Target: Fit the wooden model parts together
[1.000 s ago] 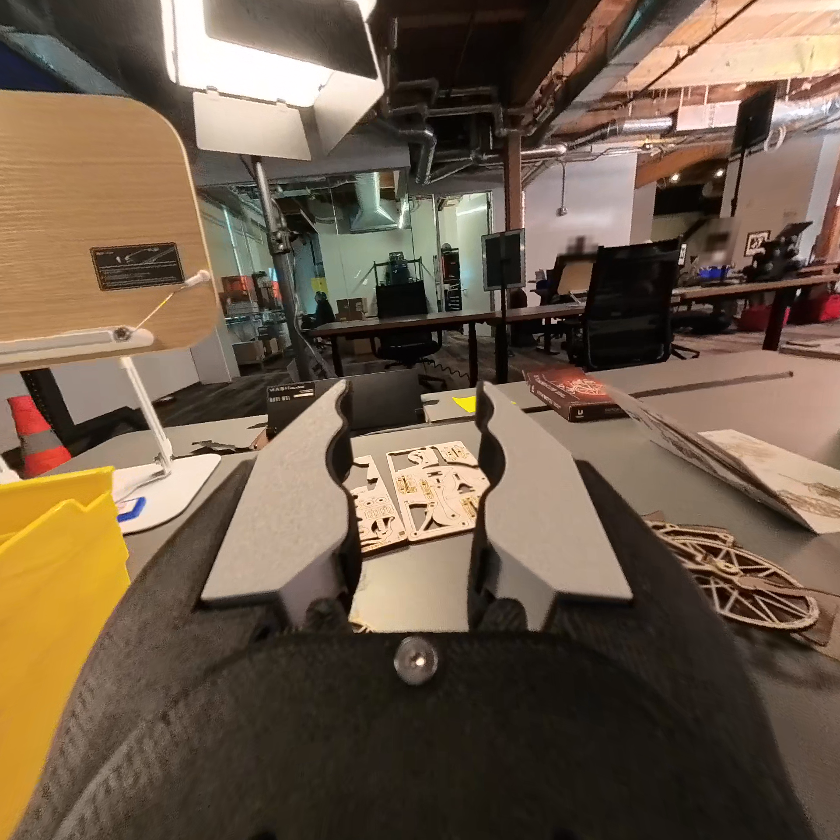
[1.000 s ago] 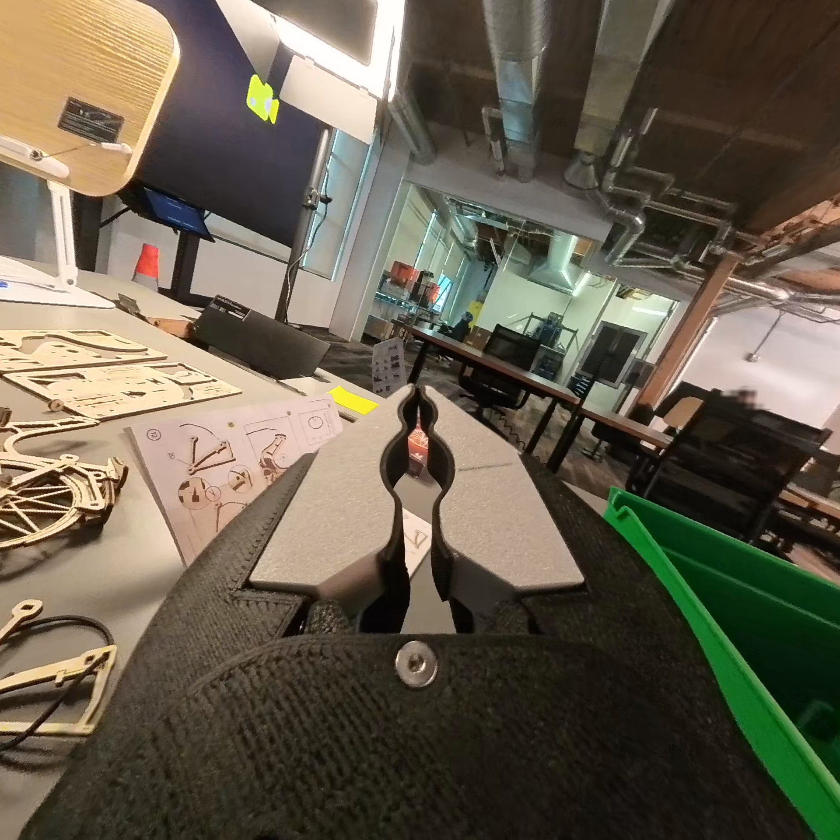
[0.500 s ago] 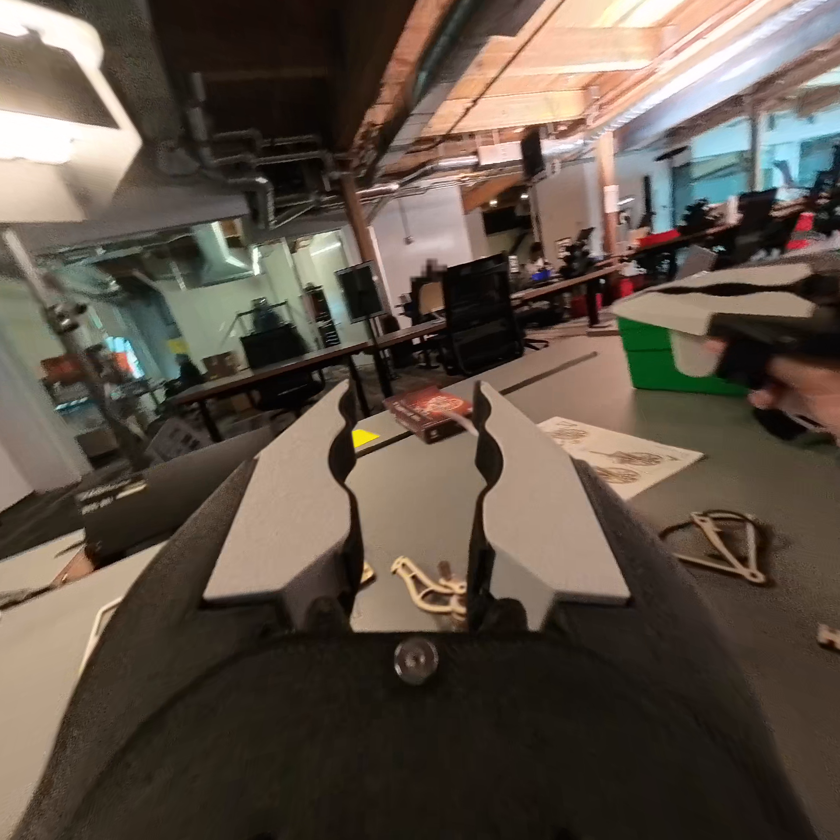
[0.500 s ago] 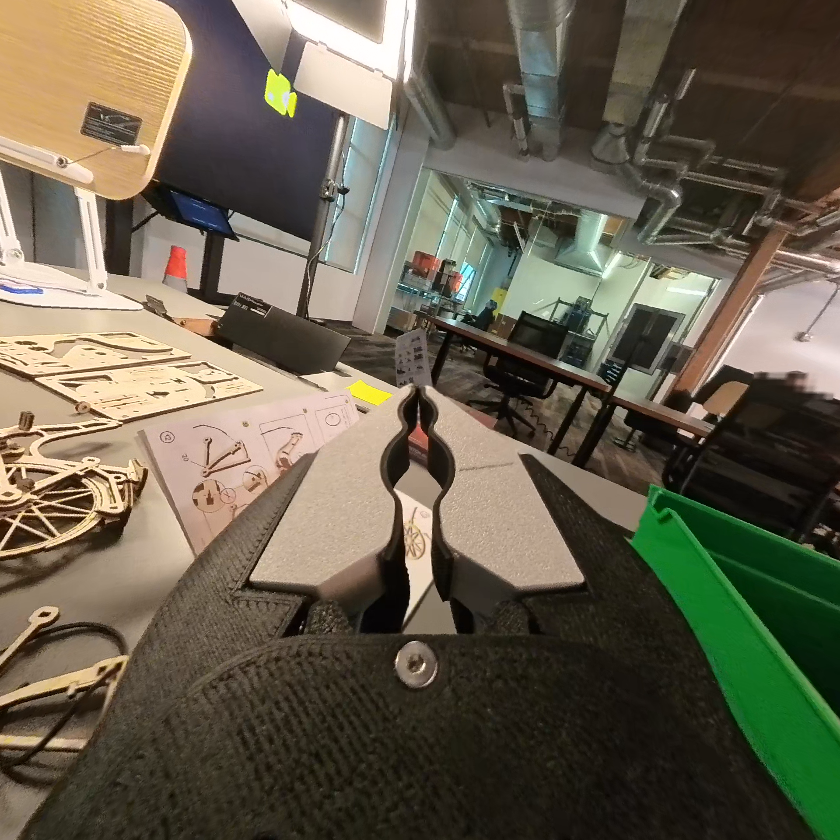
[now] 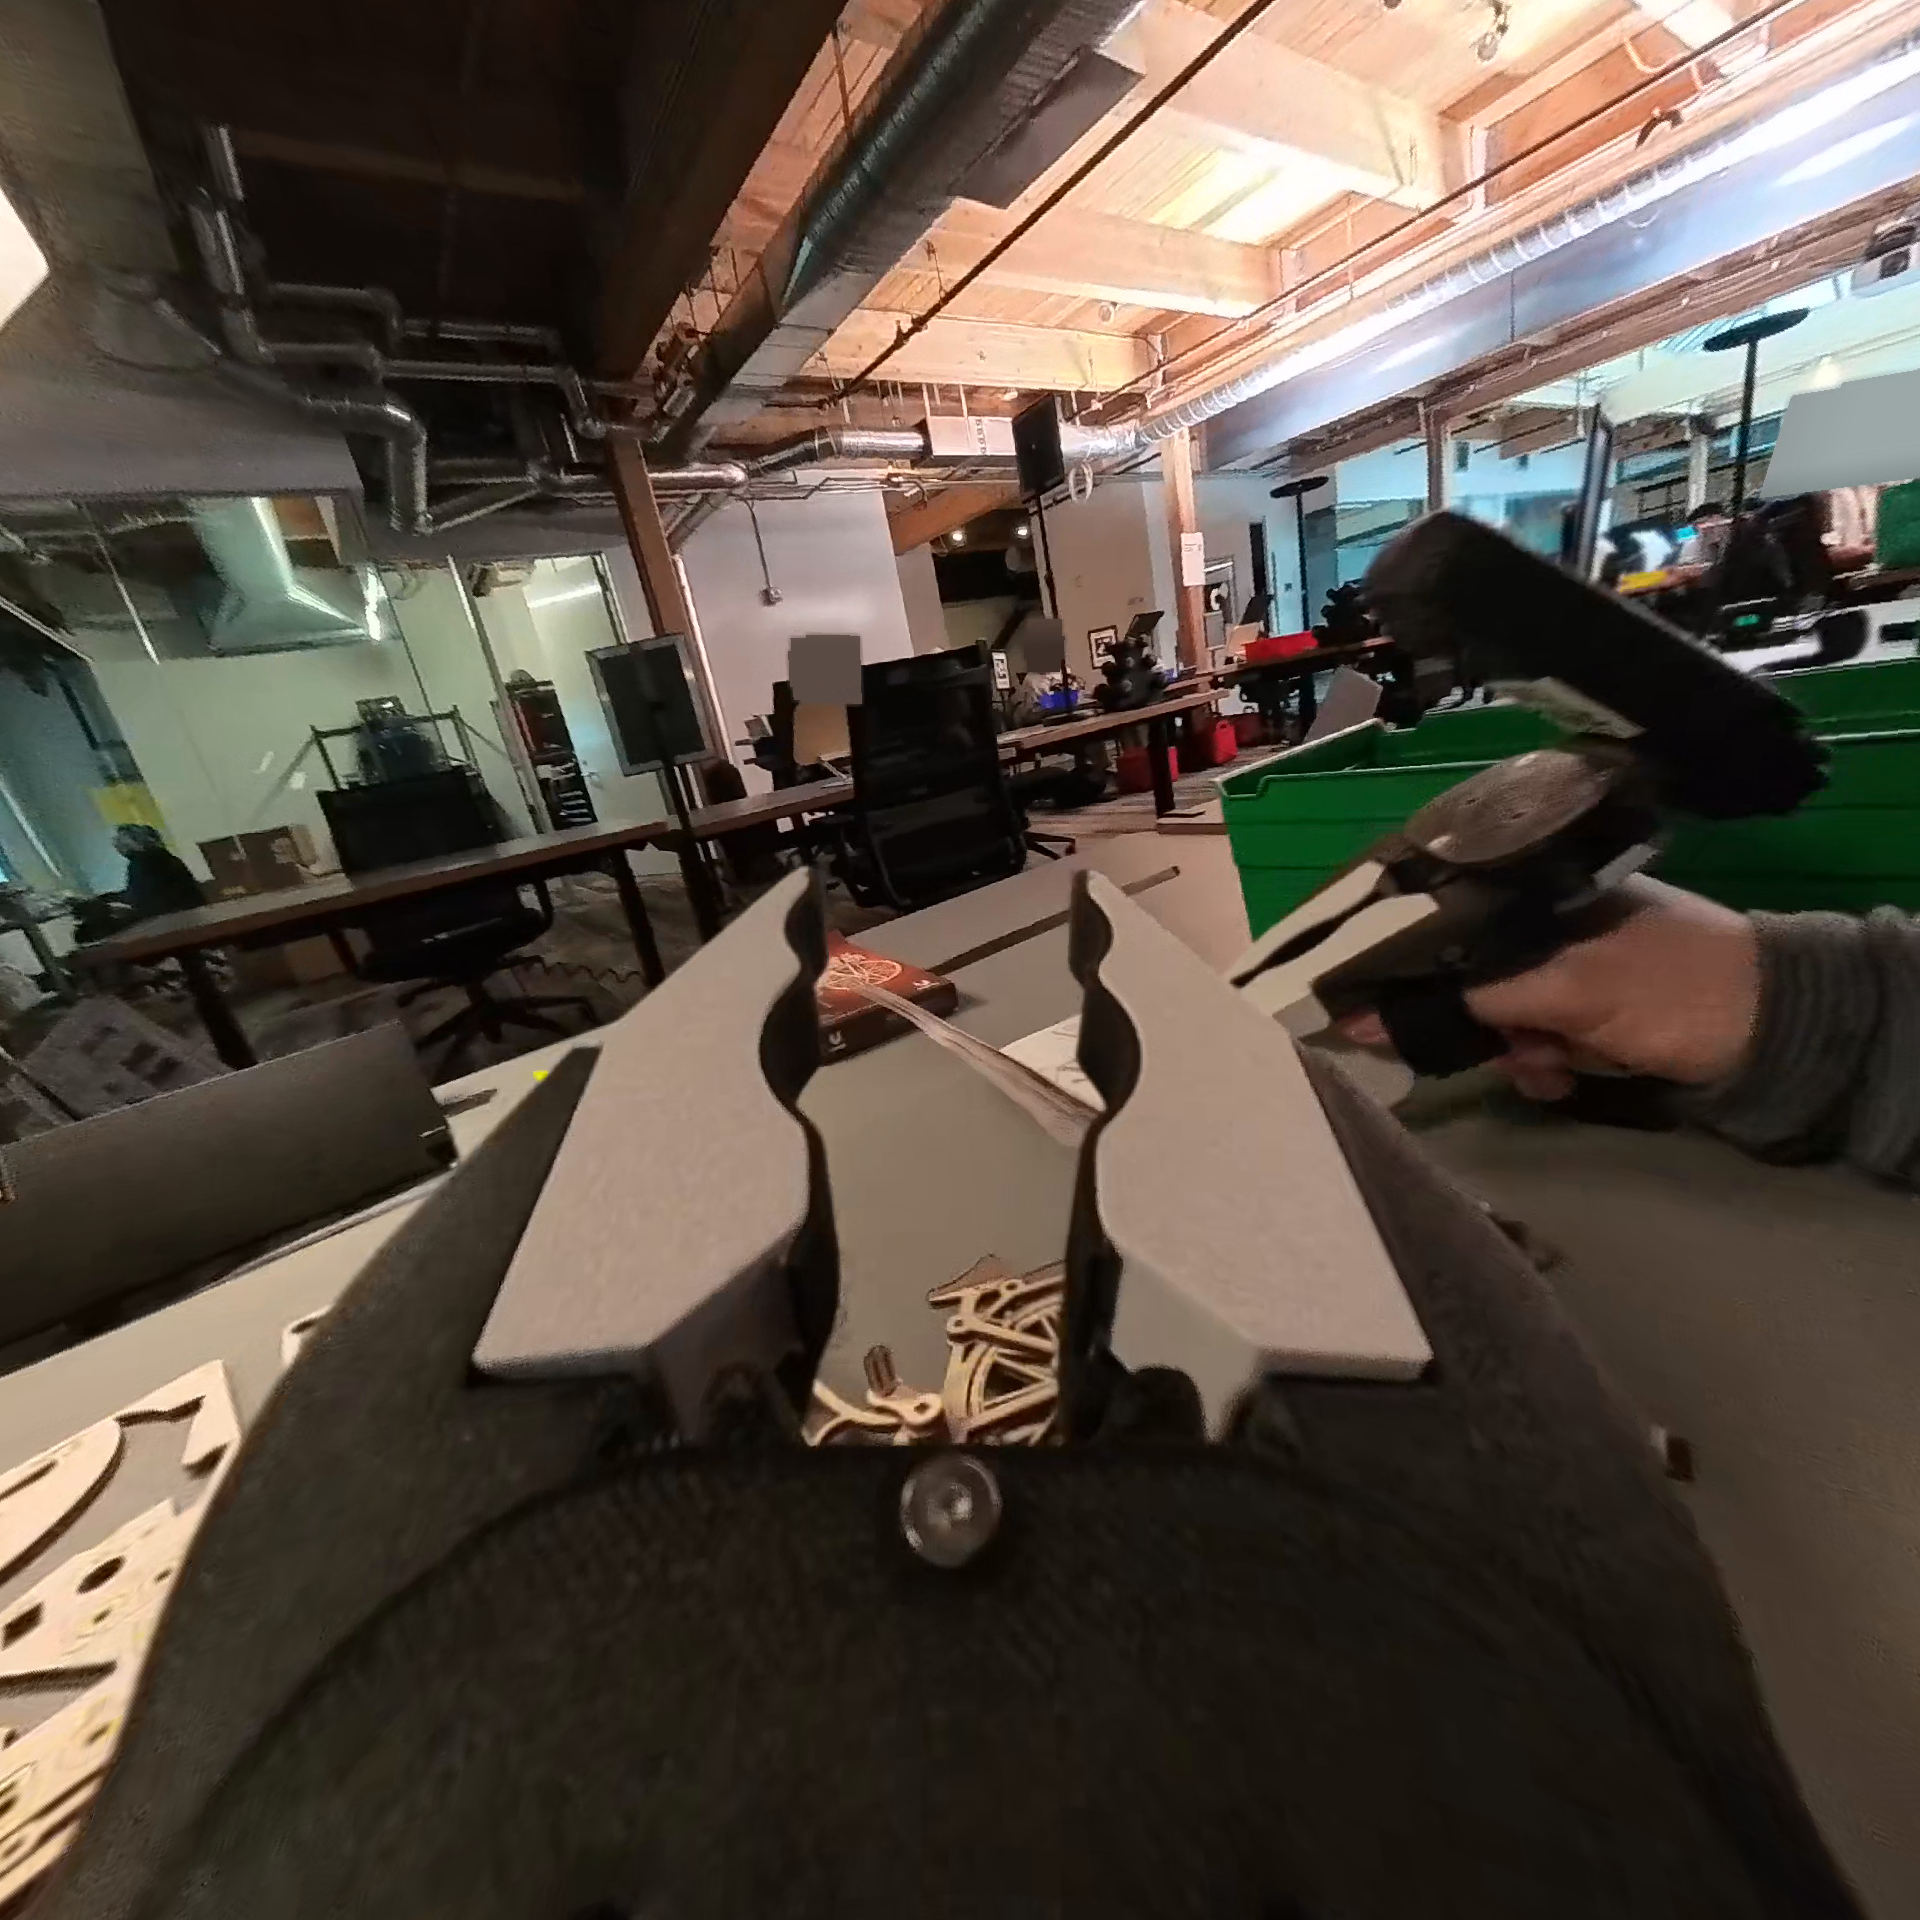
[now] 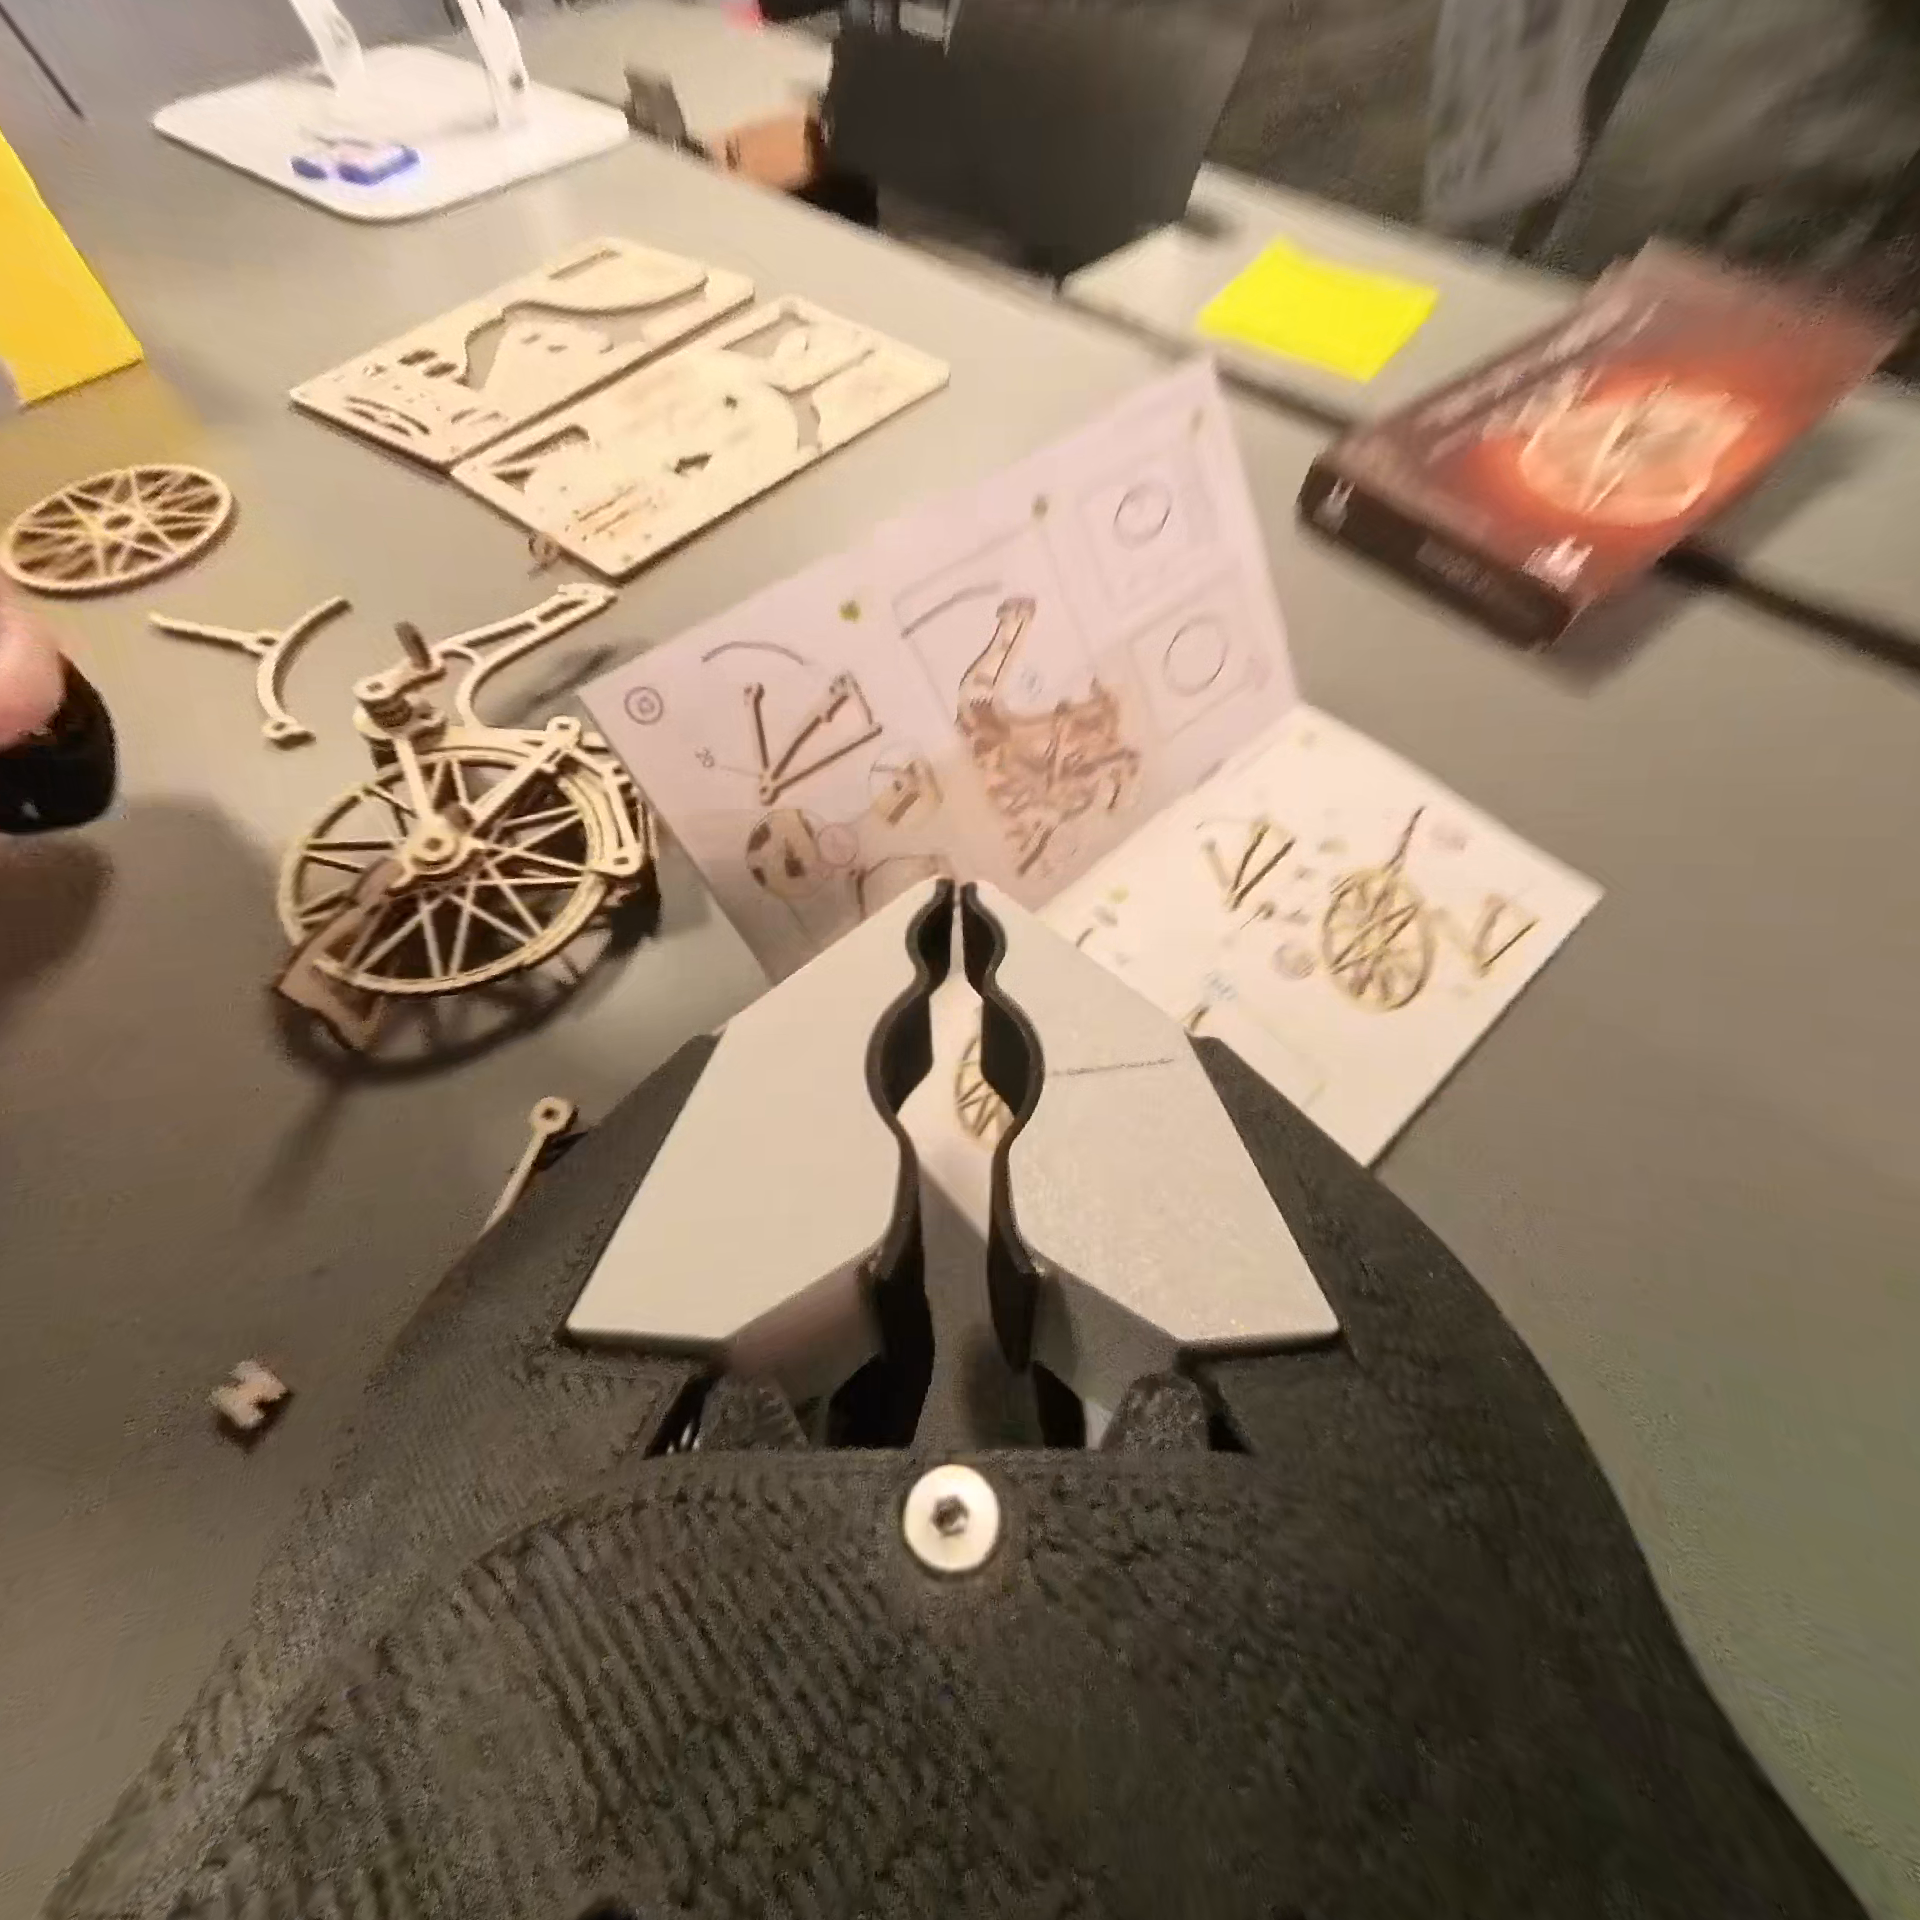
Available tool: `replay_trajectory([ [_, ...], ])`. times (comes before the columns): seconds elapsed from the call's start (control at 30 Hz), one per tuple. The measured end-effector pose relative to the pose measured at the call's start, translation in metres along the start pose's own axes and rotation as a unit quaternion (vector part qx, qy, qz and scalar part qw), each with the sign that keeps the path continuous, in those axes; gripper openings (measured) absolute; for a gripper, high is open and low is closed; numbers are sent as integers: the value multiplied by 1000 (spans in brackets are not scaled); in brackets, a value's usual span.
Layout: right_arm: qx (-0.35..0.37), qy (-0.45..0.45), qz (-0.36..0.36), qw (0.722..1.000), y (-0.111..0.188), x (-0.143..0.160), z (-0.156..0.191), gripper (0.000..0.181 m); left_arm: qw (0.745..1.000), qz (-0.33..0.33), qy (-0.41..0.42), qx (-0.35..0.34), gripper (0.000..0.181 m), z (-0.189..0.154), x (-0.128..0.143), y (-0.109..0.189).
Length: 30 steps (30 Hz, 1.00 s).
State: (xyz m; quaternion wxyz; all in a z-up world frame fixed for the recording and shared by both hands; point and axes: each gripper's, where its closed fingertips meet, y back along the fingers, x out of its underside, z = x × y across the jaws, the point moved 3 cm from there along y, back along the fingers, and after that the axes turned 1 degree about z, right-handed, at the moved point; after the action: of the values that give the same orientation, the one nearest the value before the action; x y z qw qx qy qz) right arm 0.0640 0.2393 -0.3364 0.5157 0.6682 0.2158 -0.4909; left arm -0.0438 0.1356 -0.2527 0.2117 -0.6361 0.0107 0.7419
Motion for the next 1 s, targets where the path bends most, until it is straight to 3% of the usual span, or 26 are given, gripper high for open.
replay_trajectory([
  [0.13,-43,-87,28,995,-6,7,0,20,1000,-2,1,4,45,-2,-1,1],
  [0.33,-47,-99,64,992,-13,14,0,49,999,8,-14,33,45,-14,1,-1],
  [0.67,8,-14,102,995,-20,20,3,49,999,20,11,32,46,-9,6,-1],
  [1.0,19,-22,102,994,-18,21,-8,49,998,33,52,21,46,2,11,-2],
])
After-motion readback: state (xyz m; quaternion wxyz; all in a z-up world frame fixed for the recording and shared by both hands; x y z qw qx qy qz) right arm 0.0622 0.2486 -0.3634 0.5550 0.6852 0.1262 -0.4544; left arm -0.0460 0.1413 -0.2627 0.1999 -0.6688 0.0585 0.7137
